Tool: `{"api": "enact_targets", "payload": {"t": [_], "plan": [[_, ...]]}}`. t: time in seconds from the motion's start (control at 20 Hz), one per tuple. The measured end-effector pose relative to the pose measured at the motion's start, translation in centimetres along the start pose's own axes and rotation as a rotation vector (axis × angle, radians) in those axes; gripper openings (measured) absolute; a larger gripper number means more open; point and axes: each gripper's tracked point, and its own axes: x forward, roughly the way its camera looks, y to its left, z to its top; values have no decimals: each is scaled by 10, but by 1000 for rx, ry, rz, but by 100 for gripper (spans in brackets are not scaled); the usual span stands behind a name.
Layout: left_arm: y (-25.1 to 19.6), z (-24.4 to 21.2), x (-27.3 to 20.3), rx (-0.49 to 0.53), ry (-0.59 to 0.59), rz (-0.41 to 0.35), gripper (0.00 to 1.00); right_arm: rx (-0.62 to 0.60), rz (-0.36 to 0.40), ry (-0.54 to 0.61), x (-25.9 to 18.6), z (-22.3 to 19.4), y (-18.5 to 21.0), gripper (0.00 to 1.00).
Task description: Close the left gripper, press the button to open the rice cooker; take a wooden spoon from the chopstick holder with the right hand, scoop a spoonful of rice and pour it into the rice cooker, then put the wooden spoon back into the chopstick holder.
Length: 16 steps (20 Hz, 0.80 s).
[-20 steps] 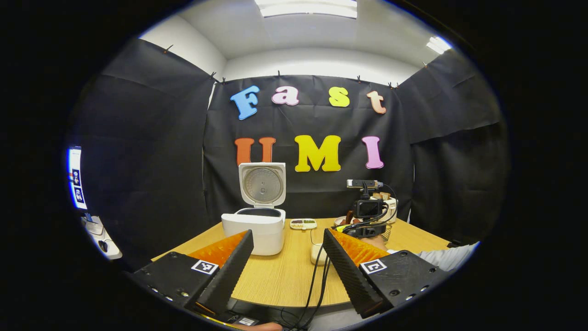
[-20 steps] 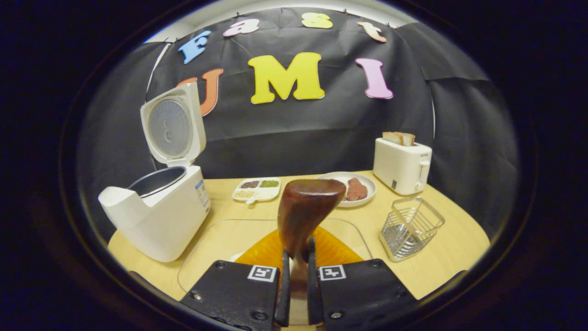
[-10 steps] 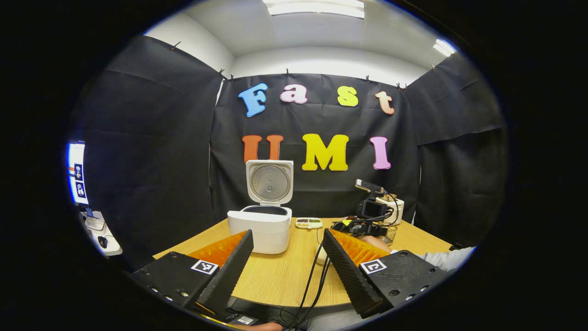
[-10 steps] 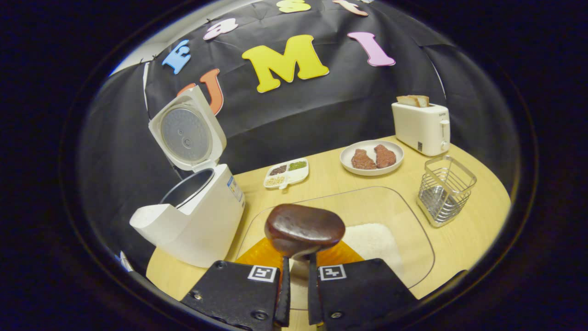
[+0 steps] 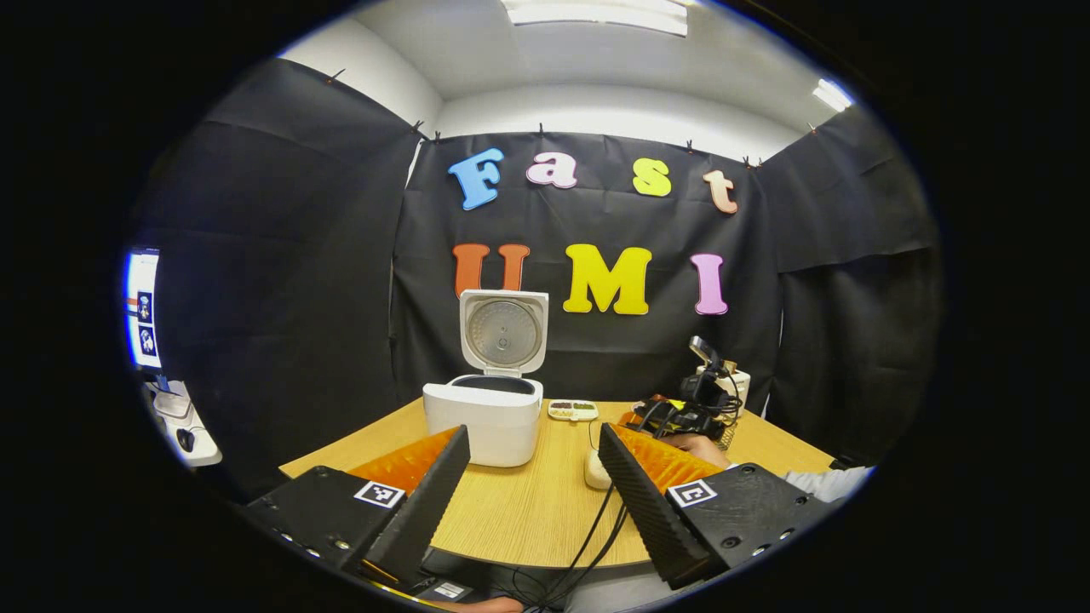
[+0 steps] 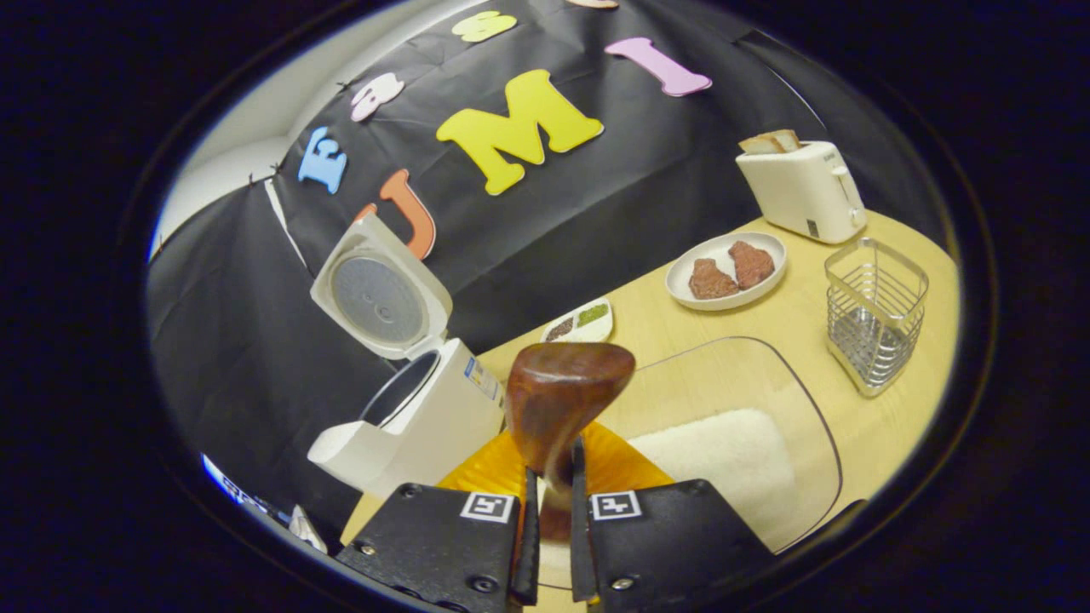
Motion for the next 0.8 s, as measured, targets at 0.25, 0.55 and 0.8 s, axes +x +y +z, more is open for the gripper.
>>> {"api": "enact_targets", "payload": {"t": [0.25,0.55,0.8], "plan": [[3,-4,3,-10,13,5,94,242,58,-25,-7,14,-15,19],[-4,-7,2,-1,19,-10,94,345,25,-108,-21,45,-49,19],[-10,-9,5,17,26,-19,94,640,143,-97,-33,64,-57,19]]}}
